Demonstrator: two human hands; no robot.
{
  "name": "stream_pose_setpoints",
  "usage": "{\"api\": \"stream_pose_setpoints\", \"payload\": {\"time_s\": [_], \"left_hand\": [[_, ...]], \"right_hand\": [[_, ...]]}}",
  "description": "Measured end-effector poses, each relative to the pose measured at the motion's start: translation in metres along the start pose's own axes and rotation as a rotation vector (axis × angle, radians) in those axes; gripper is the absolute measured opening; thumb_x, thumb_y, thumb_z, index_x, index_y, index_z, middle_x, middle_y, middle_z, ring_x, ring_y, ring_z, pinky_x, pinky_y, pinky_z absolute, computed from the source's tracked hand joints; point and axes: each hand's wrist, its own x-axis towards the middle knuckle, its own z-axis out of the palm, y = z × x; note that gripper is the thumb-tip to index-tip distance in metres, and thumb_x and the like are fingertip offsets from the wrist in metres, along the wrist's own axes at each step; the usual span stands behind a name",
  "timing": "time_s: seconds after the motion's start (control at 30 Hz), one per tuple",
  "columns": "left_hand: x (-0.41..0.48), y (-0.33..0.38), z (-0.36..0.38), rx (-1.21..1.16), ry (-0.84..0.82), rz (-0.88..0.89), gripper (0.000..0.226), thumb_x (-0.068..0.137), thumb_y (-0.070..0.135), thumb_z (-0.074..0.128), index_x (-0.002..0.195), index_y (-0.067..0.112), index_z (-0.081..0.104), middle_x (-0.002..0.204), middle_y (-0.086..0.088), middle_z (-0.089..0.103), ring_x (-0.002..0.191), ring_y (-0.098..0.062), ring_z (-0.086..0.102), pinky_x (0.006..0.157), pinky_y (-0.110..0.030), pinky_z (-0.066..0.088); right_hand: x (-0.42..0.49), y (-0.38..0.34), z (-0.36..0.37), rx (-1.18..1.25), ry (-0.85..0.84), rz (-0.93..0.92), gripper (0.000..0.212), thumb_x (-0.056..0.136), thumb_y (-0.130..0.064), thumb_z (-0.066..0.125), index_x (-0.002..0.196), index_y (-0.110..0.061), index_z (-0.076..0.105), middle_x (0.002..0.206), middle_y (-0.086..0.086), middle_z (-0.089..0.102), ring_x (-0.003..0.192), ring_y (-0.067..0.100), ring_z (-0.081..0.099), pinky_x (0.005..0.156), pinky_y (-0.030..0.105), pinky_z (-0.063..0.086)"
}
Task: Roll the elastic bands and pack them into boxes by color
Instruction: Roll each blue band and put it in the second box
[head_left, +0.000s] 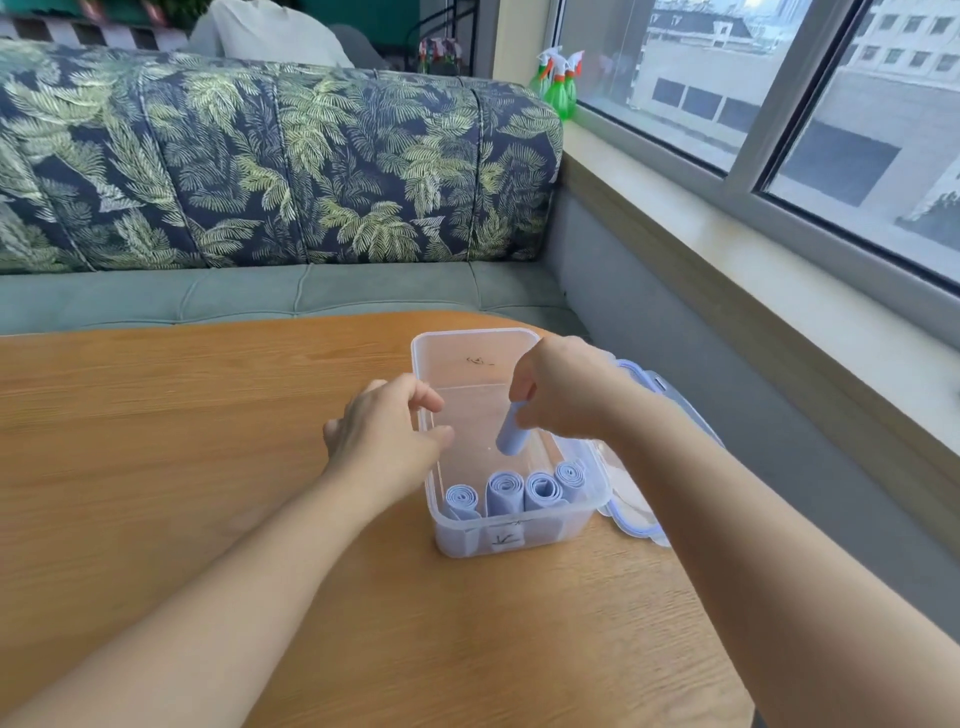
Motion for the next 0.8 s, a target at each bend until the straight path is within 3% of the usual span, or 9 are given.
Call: {"api": "stream_pose_setpoints", "payload": {"time_s": [0.1,0.2,0.3,0.43,0.53,0.67,0.8], "left_hand": [[0.002,-0.007,0.001,-0.067,-0.004,-0.048,0.028,0.079,0.031,0.074,0.095,0.033,0.051,0.106,0.006,0.054,0.099,-0.017,0.054,0.088,-0.033,0.043],[0.002,-0.010,0.000,-0.114,-0.024,-0.115,0.036,0.080,0.032,0.074,0.102,0.027,0.047,0.104,0.005,0.054,0.096,-0.018,0.055,0.076,-0.028,0.039],[-0.001,-0.009,-0.003,-0.150,-0.058,-0.176,0.040,0.082,0.034,0.074,0.107,0.024,0.045,0.101,0.005,0.054,0.094,-0.017,0.052,0.073,-0.028,0.036],[0.000,-0.010,-0.002,-0.179,-0.088,-0.202,0.038,0.083,0.035,0.073,0.107,0.023,0.046,0.090,0.009,0.056,0.092,-0.018,0.057,0.074,-0.029,0.043],[0.001,-0.012,0.002,-0.270,-0.097,-0.232,0.035,0.081,0.032,0.075,0.102,0.024,0.048,0.093,0.001,0.062,0.088,-0.024,0.066,0.079,-0.041,0.057],[0.001,-0.012,0.003,-0.300,-0.110,-0.231,0.031,0.082,0.028,0.073,0.101,0.022,0.049,0.095,-0.004,0.064,0.077,-0.024,0.070,0.075,-0.044,0.059],[0.001,-0.012,0.004,-0.294,-0.111,-0.227,0.029,0.083,0.027,0.072,0.101,0.022,0.049,0.092,-0.004,0.066,0.072,-0.022,0.071,0.074,-0.043,0.059]], "right_hand": [[0.005,-0.015,0.005,-0.028,-0.052,-0.054,0.037,0.072,-0.029,0.082,0.103,-0.010,0.074,0.106,0.006,0.071,0.088,0.024,0.062,0.065,0.026,0.050],[0.015,-0.028,0.018,0.012,-0.075,-0.076,0.037,0.064,-0.023,0.088,0.096,-0.010,0.074,0.097,0.006,0.072,0.090,0.025,0.064,0.077,0.035,0.058],[0.019,-0.036,0.030,-0.018,-0.071,-0.129,0.026,0.076,-0.016,0.077,0.101,-0.010,0.072,0.101,0.007,0.070,0.096,0.025,0.064,0.083,0.033,0.056],[0.019,-0.040,0.037,-0.042,-0.072,-0.153,0.026,0.081,-0.014,0.071,0.107,-0.009,0.069,0.104,0.008,0.068,0.096,0.027,0.063,0.078,0.030,0.054],[0.018,-0.042,0.038,-0.044,-0.089,-0.153,0.026,0.081,-0.014,0.072,0.106,-0.010,0.069,0.103,0.007,0.067,0.094,0.027,0.064,0.080,0.034,0.055],[0.017,-0.042,0.039,-0.082,-0.107,-0.156,0.025,0.078,-0.015,0.074,0.103,-0.014,0.069,0.097,0.007,0.069,0.091,0.028,0.065,0.082,0.037,0.057],[0.016,-0.043,0.037,-0.093,-0.126,-0.140,0.028,0.074,-0.019,0.080,0.100,-0.014,0.070,0.086,0.004,0.063,0.082,0.025,0.060,0.075,0.031,0.053]]}}
